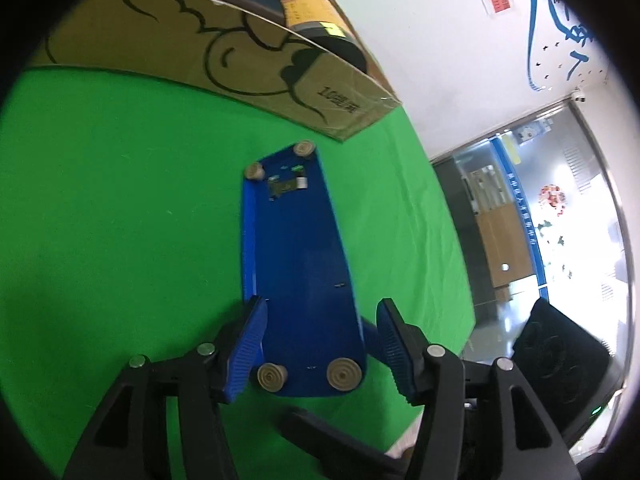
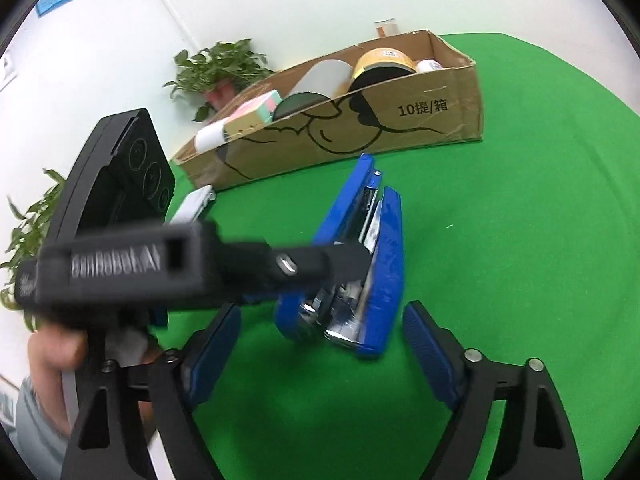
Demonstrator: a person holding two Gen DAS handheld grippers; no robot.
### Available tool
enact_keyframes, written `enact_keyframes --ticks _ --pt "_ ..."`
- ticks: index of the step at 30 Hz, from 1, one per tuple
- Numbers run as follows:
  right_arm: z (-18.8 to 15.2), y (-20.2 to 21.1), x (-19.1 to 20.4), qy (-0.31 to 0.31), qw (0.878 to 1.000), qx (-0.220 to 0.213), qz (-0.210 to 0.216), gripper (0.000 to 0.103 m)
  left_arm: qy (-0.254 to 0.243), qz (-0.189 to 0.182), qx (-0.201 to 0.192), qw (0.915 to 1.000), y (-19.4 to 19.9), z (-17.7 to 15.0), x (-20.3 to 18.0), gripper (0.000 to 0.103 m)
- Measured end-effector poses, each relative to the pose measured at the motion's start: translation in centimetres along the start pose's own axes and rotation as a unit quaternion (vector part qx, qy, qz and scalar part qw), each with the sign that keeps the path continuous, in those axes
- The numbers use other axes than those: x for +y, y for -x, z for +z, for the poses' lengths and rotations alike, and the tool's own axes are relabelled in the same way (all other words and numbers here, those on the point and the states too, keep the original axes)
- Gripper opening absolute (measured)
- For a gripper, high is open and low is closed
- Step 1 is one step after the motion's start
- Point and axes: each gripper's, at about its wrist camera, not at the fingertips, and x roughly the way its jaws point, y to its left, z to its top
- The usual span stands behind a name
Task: Organize rigid objects
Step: 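Approach the blue stapler and grasp it with the right tool, then lift the blue stapler upright with the right tool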
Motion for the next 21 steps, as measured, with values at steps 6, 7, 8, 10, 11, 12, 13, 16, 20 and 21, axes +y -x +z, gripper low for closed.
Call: enact_keyframes --ticks 6,7,8,10,11,12,13,16,20,21 --pt "-0.7 -0.2 -1.2 -0.003 1.000 0.005 -0.025 0.057 -0.020 0.008 0.006 0.9997 -0.5 -0.5 -0.7 0.055" --pt "-0.7 -0.1 -1.5 -0.002 1.000 0.004 -0.024 0.057 -0.020 0.007 0.010 0.9997 -0.4 -0.4 -0.6 0.055" --pt "-0.7 -0.1 -1.7 -0.005 1.000 0.004 -0.018 0.057 -0.016 0.005 0.012 0.9998 -0.5 -0.3 -0.6 0.055" --pt "-0.6 -0.1 -1.7 -0.004 1.000 0.005 -0.021 0.056 -0.017 0.007 0.011 0.9998 -0.7 -0.3 -0.9 0.055" --pt "-0.7 -0.2 -1.6 -0.001 1.000 0.004 -0.025 0.056 -0.019 0.012 0.011 0.9997 -0.7 -0.3 -1.0 0.055" --pt "-0.7 -0.2 -1.4 0.003 1.000 0.002 -0.031 0.055 -0.021 0.017 0.010 0.9996 -0.7 -0.4 -1.2 0.055" --pt "-0.8 -0.2 -1.3 0.008 0.999 0.002 -0.035 0.055 -0.022 0.020 0.010 0.9995 0.0 -0.7 -1.0 0.055" --pt "-0.8 -0.2 -0.5 0.038 0.998 -0.004 -0.054 0.054 -0.026 0.042 0.008 0.9987 0.4 -0.8 -0.9 0.057" --pt "-0.5 -0.4 0.8 0.097 0.990 -0.017 -0.098 0.052 -0.025 0.037 0.004 0.9990 0.6 -1.1 -0.6 0.057" --pt "-0.4 -0.4 1.0 0.111 0.987 -0.020 -0.110 0.052 -0.024 0.037 0.003 0.9990 0.6 -1.2 -0.5 0.057"
